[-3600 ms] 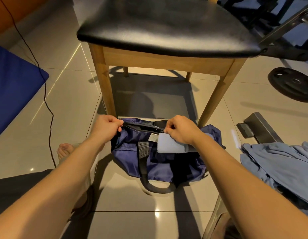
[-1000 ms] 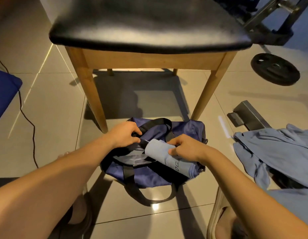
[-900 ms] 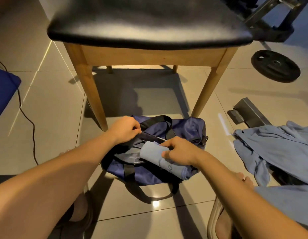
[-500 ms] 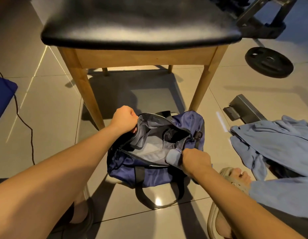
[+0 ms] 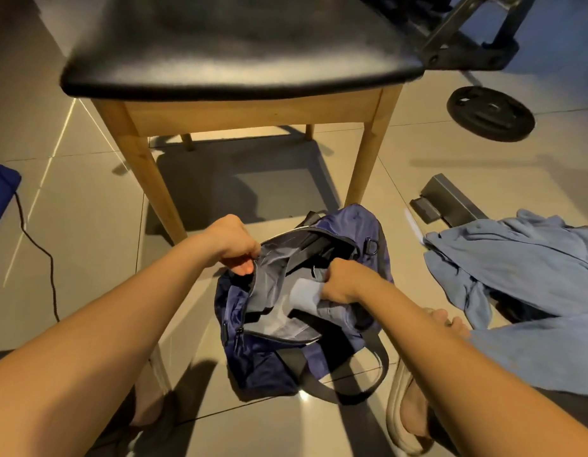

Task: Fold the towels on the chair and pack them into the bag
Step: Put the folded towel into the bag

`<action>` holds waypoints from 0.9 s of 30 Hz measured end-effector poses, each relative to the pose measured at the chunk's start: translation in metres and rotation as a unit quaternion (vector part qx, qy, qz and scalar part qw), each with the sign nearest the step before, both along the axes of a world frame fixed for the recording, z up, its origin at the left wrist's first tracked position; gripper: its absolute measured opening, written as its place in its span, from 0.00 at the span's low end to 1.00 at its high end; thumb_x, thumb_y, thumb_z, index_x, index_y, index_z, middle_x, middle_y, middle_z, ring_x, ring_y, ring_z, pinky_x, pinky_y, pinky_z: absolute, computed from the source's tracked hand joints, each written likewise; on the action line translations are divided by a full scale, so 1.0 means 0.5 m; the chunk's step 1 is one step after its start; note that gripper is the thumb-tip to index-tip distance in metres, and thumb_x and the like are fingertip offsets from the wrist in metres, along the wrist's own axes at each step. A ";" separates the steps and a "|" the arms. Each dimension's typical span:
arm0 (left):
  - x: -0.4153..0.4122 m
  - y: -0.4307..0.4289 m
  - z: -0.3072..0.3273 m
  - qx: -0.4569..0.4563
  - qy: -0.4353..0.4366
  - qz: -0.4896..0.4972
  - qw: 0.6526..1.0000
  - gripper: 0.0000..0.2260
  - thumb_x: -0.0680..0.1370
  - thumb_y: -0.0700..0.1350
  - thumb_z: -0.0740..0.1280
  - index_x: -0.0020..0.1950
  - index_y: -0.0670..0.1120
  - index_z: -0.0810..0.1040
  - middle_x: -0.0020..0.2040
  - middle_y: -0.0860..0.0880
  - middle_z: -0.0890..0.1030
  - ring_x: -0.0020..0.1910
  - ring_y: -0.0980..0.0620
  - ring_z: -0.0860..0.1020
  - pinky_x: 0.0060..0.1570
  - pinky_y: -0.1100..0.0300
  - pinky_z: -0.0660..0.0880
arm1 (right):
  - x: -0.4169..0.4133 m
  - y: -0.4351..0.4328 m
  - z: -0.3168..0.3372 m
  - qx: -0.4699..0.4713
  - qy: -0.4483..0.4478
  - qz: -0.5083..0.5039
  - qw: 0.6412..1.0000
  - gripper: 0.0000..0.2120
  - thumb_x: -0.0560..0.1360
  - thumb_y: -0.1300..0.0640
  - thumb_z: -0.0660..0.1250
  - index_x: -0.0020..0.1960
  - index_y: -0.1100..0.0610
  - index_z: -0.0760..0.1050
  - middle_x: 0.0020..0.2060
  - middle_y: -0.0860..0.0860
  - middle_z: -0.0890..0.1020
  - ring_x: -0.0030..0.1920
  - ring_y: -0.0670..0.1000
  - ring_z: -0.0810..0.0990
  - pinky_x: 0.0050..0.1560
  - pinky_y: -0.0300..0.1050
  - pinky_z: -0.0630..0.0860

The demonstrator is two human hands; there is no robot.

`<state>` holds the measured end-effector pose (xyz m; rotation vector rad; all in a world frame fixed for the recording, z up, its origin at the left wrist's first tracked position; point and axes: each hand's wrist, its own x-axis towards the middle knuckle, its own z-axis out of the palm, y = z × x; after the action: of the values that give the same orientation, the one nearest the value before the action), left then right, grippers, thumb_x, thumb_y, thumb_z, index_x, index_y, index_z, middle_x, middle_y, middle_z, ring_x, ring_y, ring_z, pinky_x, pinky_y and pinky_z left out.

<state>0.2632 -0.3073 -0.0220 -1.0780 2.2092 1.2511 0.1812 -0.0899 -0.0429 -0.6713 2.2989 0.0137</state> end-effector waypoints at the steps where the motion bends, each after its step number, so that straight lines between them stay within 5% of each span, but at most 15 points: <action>1: 0.003 -0.009 -0.003 -0.016 0.011 -0.003 1.000 0.07 0.77 0.35 0.70 0.47 0.29 0.83 0.37 0.35 0.85 0.39 0.38 0.85 0.45 0.45 0.85 | 0.011 -0.009 -0.013 0.002 0.004 -0.003 1.000 0.11 0.78 0.51 0.66 0.47 0.59 0.71 0.44 0.57 0.77 0.45 0.60 0.75 0.45 0.50 0.72; 4: 0.009 -0.036 -0.017 -0.119 0.060 -0.024 0.991 0.07 0.75 0.43 0.74 0.41 0.39 0.85 0.36 0.42 0.85 0.40 0.41 0.85 0.47 0.45 0.84 | 0.038 -0.030 -0.056 -0.003 0.025 -0.027 0.999 0.13 0.80 0.51 0.65 0.58 0.59 0.73 0.53 0.58 0.79 0.51 0.60 0.79 0.47 0.50 0.72; 8: 0.018 -0.054 -0.040 -0.197 0.107 -0.036 0.974 0.09 0.75 0.44 0.70 0.36 0.44 0.80 0.31 0.49 0.81 0.36 0.46 0.81 0.41 0.49 0.81 | 0.043 -0.077 -0.101 -0.161 -0.039 -0.144 0.976 0.07 0.75 0.54 0.69 0.42 0.55 0.74 0.32 0.52 0.74 0.33 0.53 0.73 0.34 0.47 0.66; 11: 0.019 -0.065 -0.059 -0.218 0.142 -0.045 0.964 0.08 0.76 0.43 0.68 0.36 0.46 0.78 0.33 0.49 0.81 0.38 0.45 0.80 0.40 0.49 0.79 | 0.028 -0.121 -0.103 -0.307 -0.088 -0.255 0.913 0.03 0.76 0.57 0.70 0.44 0.56 0.78 0.35 0.51 0.77 0.36 0.51 0.73 0.41 0.47 0.71; 14: 0.011 -0.071 -0.078 -0.132 0.175 -0.013 0.976 0.05 0.76 0.41 0.71 0.40 0.45 0.79 0.37 0.48 0.82 0.39 0.48 0.80 0.45 0.49 0.80 | 0.014 -0.153 -0.109 -0.363 -0.120 -0.283 0.880 0.11 0.77 0.59 0.69 0.59 0.58 0.82 0.47 0.54 0.83 0.46 0.54 0.78 0.50 0.51 0.77; 19: 0.009 -0.084 -0.100 0.111 0.202 0.150 0.961 0.12 0.77 0.49 0.75 0.52 0.40 0.82 0.44 0.45 0.82 0.41 0.52 0.80 0.44 0.57 0.77 | 0.003 -0.147 -0.117 -0.372 -0.180 -0.288 0.863 0.16 0.81 0.62 0.67 0.68 0.56 0.78 0.54 0.55 0.83 0.52 0.55 0.81 0.58 0.55 0.79; 23: 0.022 -0.109 -0.133 0.110 0.127 0.111 0.980 0.20 0.73 0.60 0.75 0.59 0.50 0.83 0.54 0.52 0.83 0.54 0.53 0.79 0.47 0.60 0.73 | 0.001 -0.141 -0.123 -0.375 -0.205 -0.271 0.862 0.19 0.82 0.64 0.64 0.72 0.56 0.75 0.55 0.52 0.82 0.52 0.51 0.80 0.57 0.49 0.79; 27: 0.023 -0.106 -0.155 0.176 0.068 0.090 0.978 0.19 0.75 0.61 0.73 0.58 0.49 0.86 0.53 0.50 0.87 0.54 0.50 0.82 0.49 0.59 0.76 | 0.014 -0.155 -0.121 -0.402 -0.206 -0.259 0.854 0.19 0.83 0.63 0.63 0.73 0.54 0.74 0.56 0.51 0.82 0.53 0.50 0.81 0.52 0.40 0.79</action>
<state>0.2748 -0.3604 -0.0994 -1.0927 1.9107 1.7632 0.1881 -0.1672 -0.1036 -0.3533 1.9245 -1.2784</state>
